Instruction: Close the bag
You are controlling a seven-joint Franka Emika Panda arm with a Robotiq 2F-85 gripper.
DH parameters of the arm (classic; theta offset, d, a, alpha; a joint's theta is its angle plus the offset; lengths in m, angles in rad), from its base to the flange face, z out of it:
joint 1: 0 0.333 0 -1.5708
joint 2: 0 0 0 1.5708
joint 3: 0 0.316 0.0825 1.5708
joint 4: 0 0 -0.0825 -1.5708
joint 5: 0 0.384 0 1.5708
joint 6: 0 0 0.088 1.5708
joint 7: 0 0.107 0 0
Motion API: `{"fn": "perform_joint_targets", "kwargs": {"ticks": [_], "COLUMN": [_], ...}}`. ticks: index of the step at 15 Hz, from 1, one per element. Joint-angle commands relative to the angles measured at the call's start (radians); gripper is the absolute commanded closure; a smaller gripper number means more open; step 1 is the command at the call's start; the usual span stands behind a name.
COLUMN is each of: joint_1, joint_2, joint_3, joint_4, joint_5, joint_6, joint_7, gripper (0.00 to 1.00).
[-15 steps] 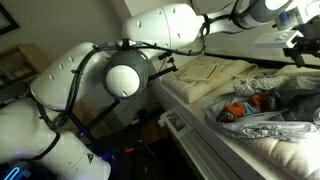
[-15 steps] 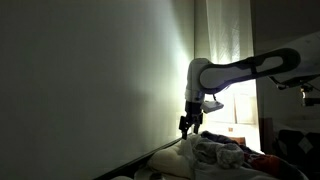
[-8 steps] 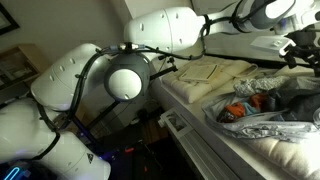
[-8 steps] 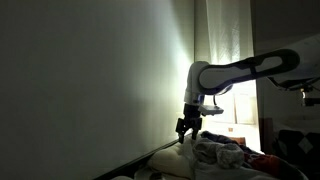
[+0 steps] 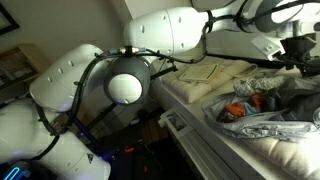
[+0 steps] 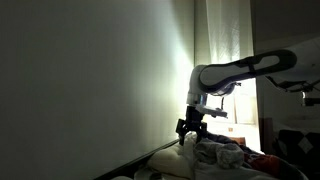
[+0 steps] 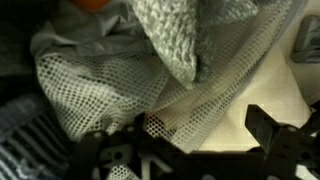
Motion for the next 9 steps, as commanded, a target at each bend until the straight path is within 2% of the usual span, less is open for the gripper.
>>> {"fn": "perform_joint_targets", "kwargs": {"ticks": [1,2,3,4,9], "joint_1": [0.001,0.005,0.008,0.011,0.034], "joint_2": [-0.026,-0.022,0.038,-0.021,-0.034], "joint_3": [-0.006,-0.014,-0.02,-0.02,-0.04], "joint_4": [-0.032,-0.028,0.083,-0.023,-0.009], "joint_5": [0.007,-0.002,0.006,-0.008,-0.031], "joint_6": [-0.043,-0.036,-0.083,-0.037,-0.026], "joint_7": [0.103,0.131,0.14,0.156,0.192], "gripper": [0.0,0.25,0.28,0.34,0.73]}}
